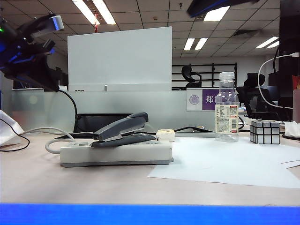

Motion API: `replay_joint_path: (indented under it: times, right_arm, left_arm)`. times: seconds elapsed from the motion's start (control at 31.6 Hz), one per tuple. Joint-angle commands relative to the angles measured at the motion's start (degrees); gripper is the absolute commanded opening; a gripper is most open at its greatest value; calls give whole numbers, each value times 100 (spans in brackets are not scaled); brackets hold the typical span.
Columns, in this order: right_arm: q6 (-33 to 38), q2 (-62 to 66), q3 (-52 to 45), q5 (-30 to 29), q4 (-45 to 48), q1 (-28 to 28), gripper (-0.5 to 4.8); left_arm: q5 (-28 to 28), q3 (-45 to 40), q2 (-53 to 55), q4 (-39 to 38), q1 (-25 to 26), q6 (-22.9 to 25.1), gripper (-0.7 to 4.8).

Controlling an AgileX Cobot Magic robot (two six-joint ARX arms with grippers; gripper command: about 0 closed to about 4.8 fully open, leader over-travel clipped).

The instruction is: Press the button on the power strip.

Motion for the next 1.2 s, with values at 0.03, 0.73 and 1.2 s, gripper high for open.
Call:
replay_joint_path:
  times: [0.03,0.73,1.2]
  right_arm:
    - [-17,136,24,-26,-22,118,0]
    - [-61,225,24,98,68,376,0]
    - [-190,225,24,79,-173,428,0]
  left_arm:
    - [144,144,83,-46,-9,70,-5]
    - [562,450,1224,-761,-566,496,-5]
    - [605,463,1670,-498,-570,621,-5]
